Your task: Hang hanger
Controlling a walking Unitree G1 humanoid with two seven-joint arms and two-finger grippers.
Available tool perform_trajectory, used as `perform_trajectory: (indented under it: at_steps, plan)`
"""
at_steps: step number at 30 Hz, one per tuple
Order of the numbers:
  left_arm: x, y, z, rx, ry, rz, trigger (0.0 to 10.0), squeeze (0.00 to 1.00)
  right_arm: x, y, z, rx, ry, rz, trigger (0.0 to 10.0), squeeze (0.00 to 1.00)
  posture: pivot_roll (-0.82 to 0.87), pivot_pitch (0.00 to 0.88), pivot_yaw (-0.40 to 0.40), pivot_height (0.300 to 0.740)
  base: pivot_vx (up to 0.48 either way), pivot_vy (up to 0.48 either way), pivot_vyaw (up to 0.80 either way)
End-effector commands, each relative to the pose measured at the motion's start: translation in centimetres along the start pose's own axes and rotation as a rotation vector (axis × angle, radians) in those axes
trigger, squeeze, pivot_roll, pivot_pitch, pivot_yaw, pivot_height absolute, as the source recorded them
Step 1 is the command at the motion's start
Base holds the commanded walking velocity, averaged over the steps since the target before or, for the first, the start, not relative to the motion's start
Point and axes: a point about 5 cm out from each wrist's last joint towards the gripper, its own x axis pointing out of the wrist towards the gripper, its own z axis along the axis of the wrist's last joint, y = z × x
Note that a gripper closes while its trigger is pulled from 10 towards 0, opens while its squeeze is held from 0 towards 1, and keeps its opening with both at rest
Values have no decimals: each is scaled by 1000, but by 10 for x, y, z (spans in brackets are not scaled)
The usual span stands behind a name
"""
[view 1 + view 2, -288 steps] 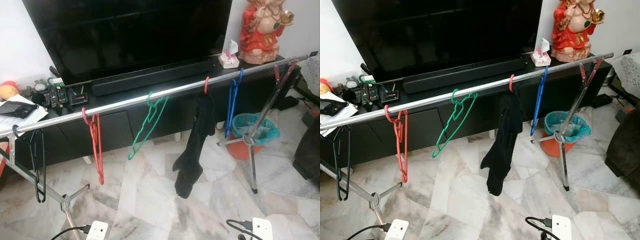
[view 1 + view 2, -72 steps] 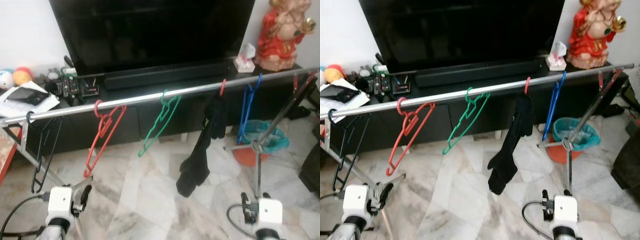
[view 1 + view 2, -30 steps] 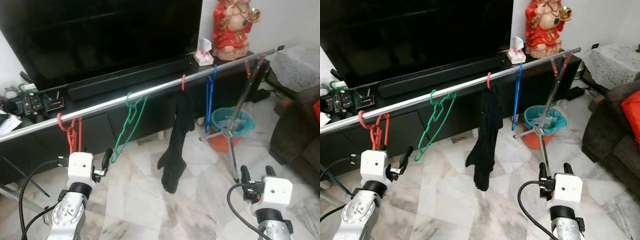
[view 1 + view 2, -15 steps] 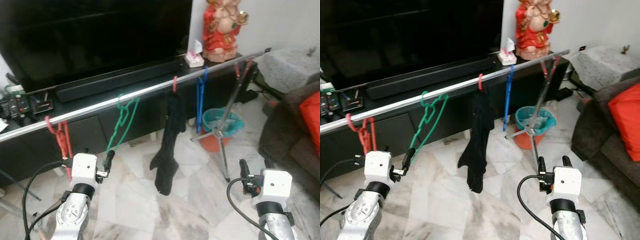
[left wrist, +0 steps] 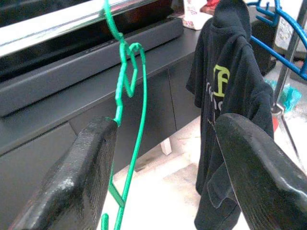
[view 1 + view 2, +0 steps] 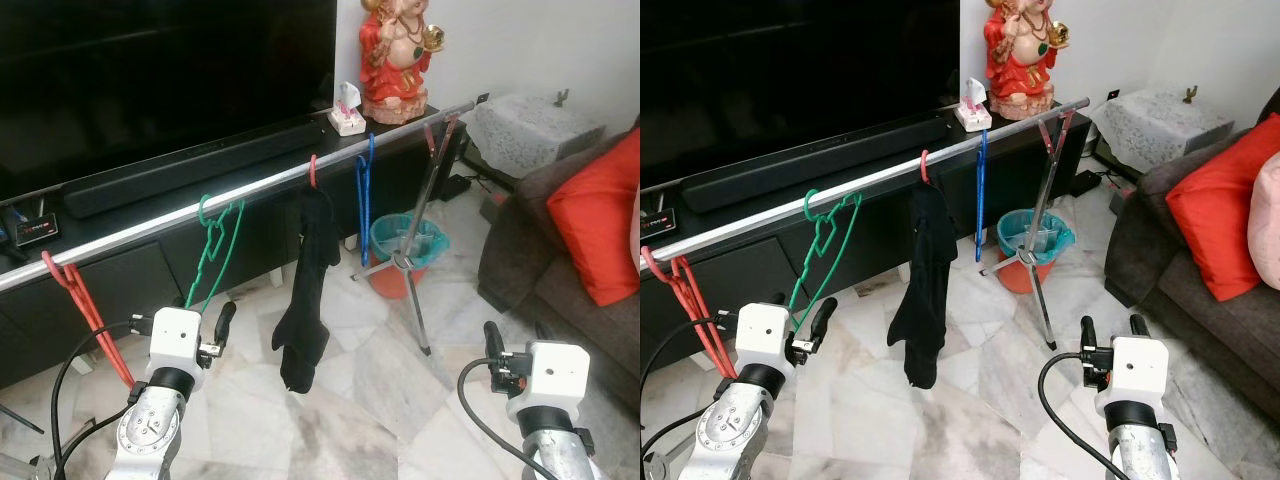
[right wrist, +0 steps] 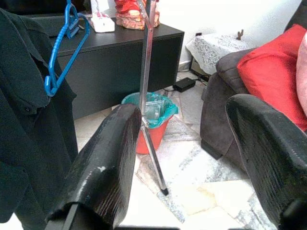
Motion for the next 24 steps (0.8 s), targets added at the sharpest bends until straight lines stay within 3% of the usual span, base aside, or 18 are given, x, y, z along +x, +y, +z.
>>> perform_trajectory:
  at_steps: [1, 10, 13, 24]
  plan:
    - [1, 1, -1, 21, 6, -8, 10000, 0, -1, 1, 3, 12, -4, -4, 10000, 0, -33, 0, 38, 740, 0, -296, -650]
    - [2, -8, 0, 32, -4, -43, 10000, 0, 1, -7, 4, -1, -7, -21, 10000, 0, -62, 0, 47, 740, 0, -66, -645]
    - [9, -12, 0, 5, -11, -48, 10000, 0, 2, -10, 6, -7, -13, -34, 10000, 0, -62, 0, 41, 740, 0, -162, -650]
    - [7, -11, 0, 20, -19, -38, 10000, 0, 6, -5, 8, -6, -21, -8, 10000, 0, -45, 0, 21, 740, 0, -72, -646]
